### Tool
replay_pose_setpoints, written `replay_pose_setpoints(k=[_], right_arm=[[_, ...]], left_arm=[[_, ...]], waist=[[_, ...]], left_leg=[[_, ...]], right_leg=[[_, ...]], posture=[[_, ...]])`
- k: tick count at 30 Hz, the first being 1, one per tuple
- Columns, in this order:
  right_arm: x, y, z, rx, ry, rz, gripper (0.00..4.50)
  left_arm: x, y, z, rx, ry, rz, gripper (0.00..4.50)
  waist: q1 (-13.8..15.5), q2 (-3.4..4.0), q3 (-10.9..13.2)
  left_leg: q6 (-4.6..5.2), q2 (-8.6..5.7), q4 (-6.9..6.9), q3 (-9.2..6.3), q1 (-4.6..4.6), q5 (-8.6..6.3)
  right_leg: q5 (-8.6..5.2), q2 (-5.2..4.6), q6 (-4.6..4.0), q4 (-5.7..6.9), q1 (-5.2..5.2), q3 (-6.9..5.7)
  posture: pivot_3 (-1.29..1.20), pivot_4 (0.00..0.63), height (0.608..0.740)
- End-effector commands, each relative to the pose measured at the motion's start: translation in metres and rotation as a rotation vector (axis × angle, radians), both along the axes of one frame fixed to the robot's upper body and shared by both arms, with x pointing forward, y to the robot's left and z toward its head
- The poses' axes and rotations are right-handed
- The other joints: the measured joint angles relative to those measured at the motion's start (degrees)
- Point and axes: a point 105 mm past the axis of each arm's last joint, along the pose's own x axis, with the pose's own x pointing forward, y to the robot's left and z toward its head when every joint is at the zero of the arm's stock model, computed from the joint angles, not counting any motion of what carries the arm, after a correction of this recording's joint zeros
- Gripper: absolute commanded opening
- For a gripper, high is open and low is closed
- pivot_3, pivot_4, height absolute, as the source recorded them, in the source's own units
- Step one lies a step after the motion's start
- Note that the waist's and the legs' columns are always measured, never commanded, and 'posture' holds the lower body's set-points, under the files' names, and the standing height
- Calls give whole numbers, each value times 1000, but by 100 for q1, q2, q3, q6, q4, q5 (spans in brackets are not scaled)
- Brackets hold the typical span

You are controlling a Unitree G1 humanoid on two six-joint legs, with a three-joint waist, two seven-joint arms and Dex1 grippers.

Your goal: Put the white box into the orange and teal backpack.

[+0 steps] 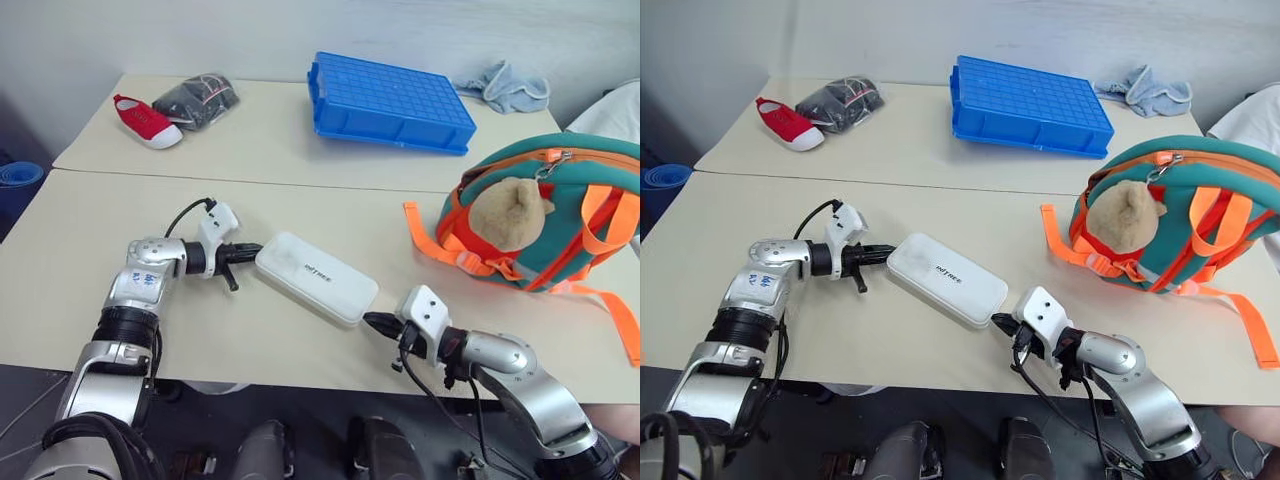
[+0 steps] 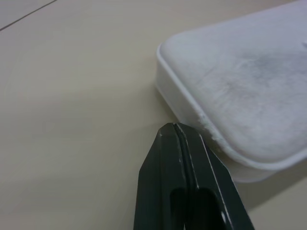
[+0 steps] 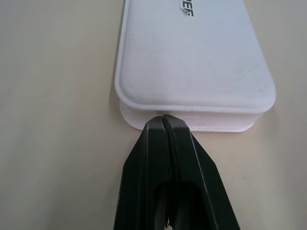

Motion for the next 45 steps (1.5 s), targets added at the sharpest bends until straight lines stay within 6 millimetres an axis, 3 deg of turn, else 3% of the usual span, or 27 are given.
replay_pose_setpoints(k=[1, 4, 9, 13, 18, 21, 25, 27, 33, 37, 45], right_arm=[[0, -13, 13, -17, -35, -5, 0], [3, -30, 23, -25, -42, -39, 0], [2, -44, 19, -66, -17, -25, 0], [3, -57, 18, -99, 3, -22, 0], [7, -81, 21, -145, 10, -85, 0], [5, -90, 23, -164, 14, -104, 0], [0, -95, 25, -161, 23, -110, 0], [-1, -92, 22, -151, 33, -109, 0], [8, -88, 9, -107, 36, -150, 0], [16, -77, 11, -82, 23, -138, 0], [33, -65, 23, -95, 30, -158, 0]], left_arm=[[-15, -8, 16, -43, -32, -76, 13], [-33, -10, 14, -39, -31, -139, 13], [-52, -8, 6, -50, 10, -169, 13], [-78, -19, 0, -97, 31, -282, 13], [-93, -16, -11, -162, 72, -239, 13], [-98, -4, -13, -203, 92, -175, 13], [-85, 36, -6, -184, 13, -5, 13], [-74, 43, -1, -163, -31, 15, 13], [-38, 7, -1, -91, -69, -79, 13], [-27, -19, -6, -89, -87, -102, 13], [-34, -38, -10, -121, -73, -128, 13]], waist=[[-5, 0, 0], [-10, 0, 0], [-10, 0, 0], [-12, 3, 1], [-9, 3, 2], [-4, 4, 2], [-6, 4, 2], [1, 4, 2], [106, 4, 1], [80, 4, 1], [-17, 4, 2]], left_leg=[[1, -4, -1, 0, 0, 0], [5, -9, -1, 1, -2, 0], [5, -8, -4, 0, 5, 0], [5, -12, -5, 2, 7, -1], [7, -12, -4, 0, 8, -2], [7, -10, -6, -2, 9, -2], [6, -9, -9, -4, 10, -3], [5, -9, -10, -5, 13, -4], [9, -20, -7, -5, 11, -10], [13, -20, -5, 5, 10, -10], [14, -12, -4, 6, 11, -3]], right_leg=[[0, -9, 0, 1, 0, -2], [0, -17, 0, 0, 1, -5], [0, -20, -1, -9, 1, -4], [-1, -25, -1, -8, 1, -2], [0, -29, -1, -10, 3, -2], [-1, -30, -1, -10, 3, -2], [-1, -30, -1, -11, 4, -2], [-1, -30, -2, -10, 4, -4], [0, -38, 0, -11, 10, -10], [1, -30, 2, -5, 9, -13], [2, -26, 4, -5, 8, -30]], posture=[[0, 150, 740], [0, 150, 740], [0, 150, 740], [0, 150, 740], [0, 150, 740], [0, 150, 740], [0, 150, 740], [0, 150, 740], [0, 150, 740], [0, 150, 740], [0, 150, 740]])
